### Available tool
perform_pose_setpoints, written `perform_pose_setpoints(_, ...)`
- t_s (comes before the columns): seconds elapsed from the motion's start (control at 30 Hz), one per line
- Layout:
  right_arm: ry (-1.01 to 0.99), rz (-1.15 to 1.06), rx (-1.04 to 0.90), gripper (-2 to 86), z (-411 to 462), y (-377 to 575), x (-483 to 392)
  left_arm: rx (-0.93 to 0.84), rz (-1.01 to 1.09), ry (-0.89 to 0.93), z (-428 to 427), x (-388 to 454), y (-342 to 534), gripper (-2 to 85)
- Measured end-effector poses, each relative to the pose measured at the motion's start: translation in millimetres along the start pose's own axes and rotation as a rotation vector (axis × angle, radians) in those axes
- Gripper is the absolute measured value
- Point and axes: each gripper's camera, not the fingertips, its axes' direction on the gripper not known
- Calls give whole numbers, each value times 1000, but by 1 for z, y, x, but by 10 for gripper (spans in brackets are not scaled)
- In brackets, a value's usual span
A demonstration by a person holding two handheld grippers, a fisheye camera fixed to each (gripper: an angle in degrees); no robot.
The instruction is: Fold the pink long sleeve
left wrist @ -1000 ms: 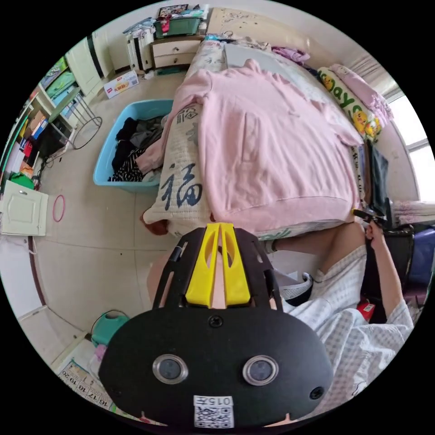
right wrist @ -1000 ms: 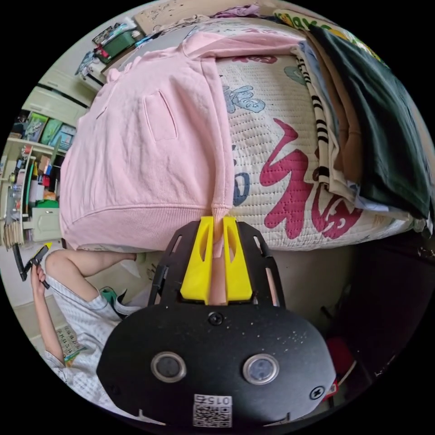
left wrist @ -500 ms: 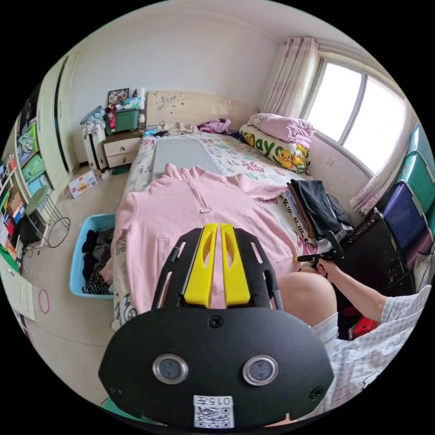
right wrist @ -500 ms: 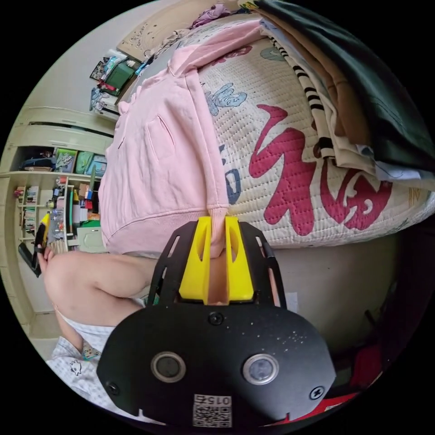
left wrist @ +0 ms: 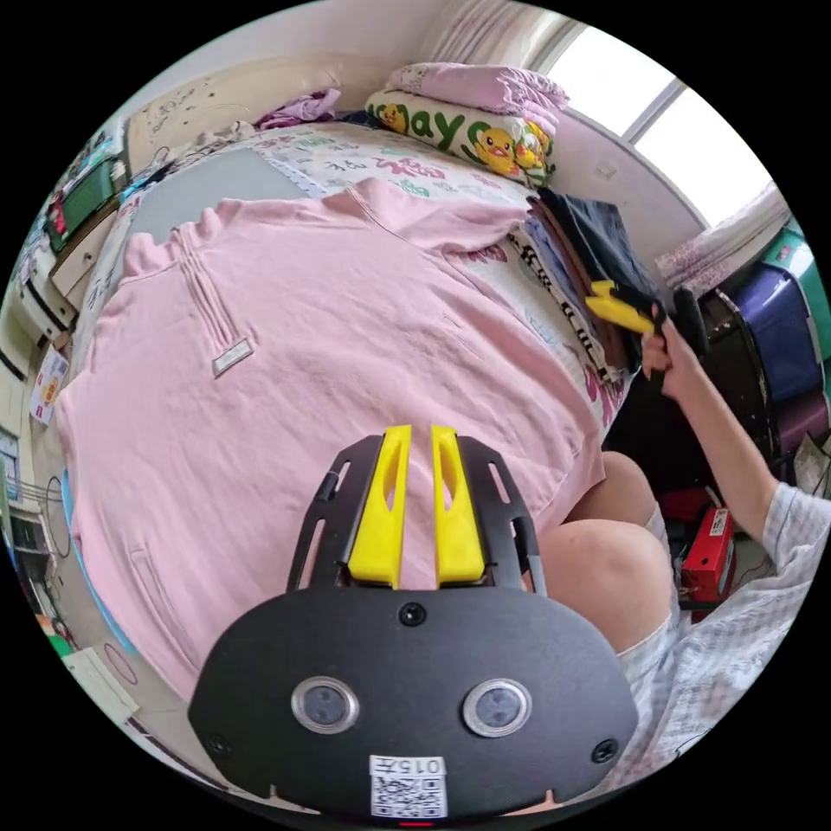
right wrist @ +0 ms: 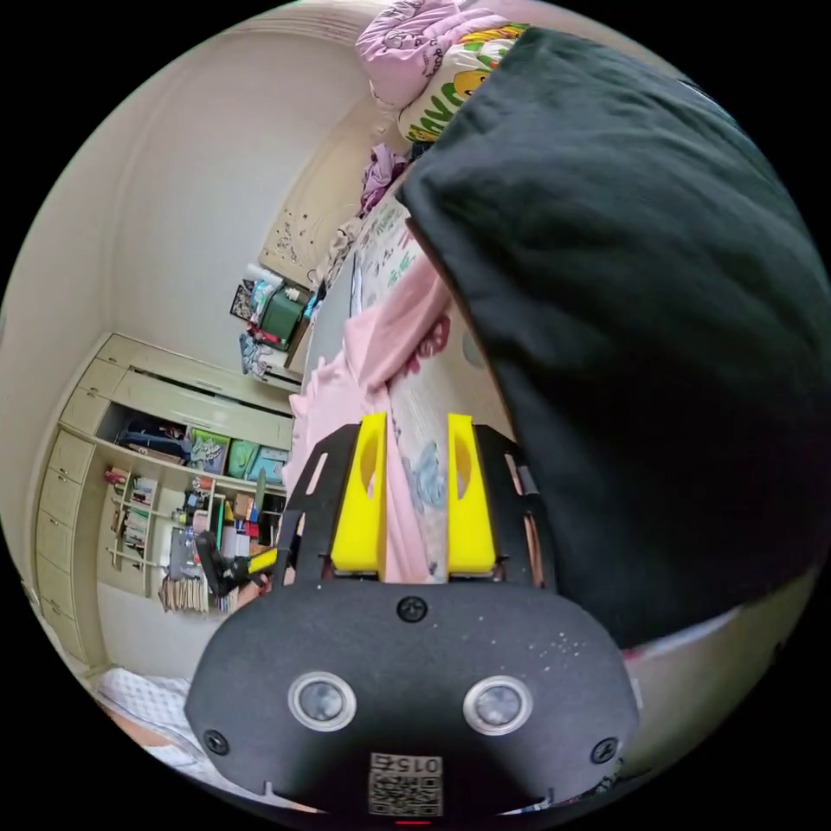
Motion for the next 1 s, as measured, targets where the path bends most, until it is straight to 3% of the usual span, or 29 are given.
perform_pose_setpoints(0.07,25,14,23,116,44,-46,-5,-71,58,-42,22,7,-3,32)
perform_pose_setpoints(0.3,183,176,152,112,129,-133,11,119,114,-119,24,13,20,50)
perform_pose_setpoints(0.5,252,235,257,12,131,-168,8,116,99,-51,25,-10,15,48)
perform_pose_setpoints(0.63,380,-251,321,9,116,-168,-118,130,50,19,26,-32,15,37)
perform_pose_setpoints(0.7,320,-483,274,10,119,-153,-164,133,9,87,26,-50,14,37)
perform_pose_setpoints(0.77,203,-817,97,14,145,-118,-217,125,-30,161,27,-65,13,45)
perform_pose_setpoints(0.87,192,-1006,-269,28,207,-72,-238,93,-73,281,28,-88,13,48)
perform_pose_setpoints(1.0,205,-961,-452,51,231,-63,-209,98,-93,322,22,-108,24,48)
